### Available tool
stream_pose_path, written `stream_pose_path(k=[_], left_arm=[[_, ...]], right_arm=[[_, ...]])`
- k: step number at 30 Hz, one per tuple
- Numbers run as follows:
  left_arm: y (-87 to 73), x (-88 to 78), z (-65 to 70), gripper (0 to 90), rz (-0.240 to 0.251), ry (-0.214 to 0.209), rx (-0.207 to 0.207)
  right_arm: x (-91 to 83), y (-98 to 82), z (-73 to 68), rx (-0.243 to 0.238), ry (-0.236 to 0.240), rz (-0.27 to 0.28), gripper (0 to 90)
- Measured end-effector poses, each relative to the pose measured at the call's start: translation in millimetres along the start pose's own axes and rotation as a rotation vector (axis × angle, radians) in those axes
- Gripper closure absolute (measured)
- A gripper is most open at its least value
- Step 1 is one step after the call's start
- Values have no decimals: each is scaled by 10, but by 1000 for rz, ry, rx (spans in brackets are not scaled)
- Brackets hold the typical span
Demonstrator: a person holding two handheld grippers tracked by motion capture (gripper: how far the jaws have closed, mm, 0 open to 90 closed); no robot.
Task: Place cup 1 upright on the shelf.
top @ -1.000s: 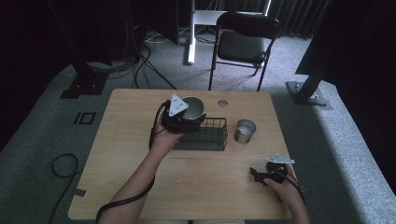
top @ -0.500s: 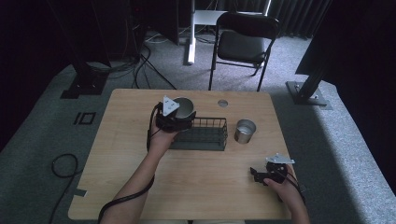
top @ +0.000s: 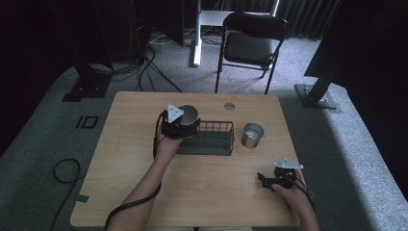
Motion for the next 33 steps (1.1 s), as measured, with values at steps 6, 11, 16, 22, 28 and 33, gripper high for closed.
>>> stream_pose_path(k=[6,11,16,22,28,33], left_arm=[[-102,34,12,144,-15,18,2],[-159,68,22,144,-27,18,-4],[-219,96,40,145,-42,21,12],[-300,103,39,144,-48,22,15],[-304,94,38,143,-51,15,12],[-302,82,25,139,-56,0,0]], right_arm=[[0,0,0,0,0,0,112],[0,0,0,0,0,0,113],[0,0,0,0,0,0,113],[0,0,0,0,0,0,113],[0,0,0,0,0,0,113],[0,0,0,-1,0,0,113]])
Point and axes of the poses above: each handheld gripper's, and its own axes: x roughly forward along the jaws, y roughly out of its top, z roughly to its right, the point moved 2 cm from there along x, roughly forward along the jaws, and after that the axes turned 14 degrees about z, right-handed, at the moved point
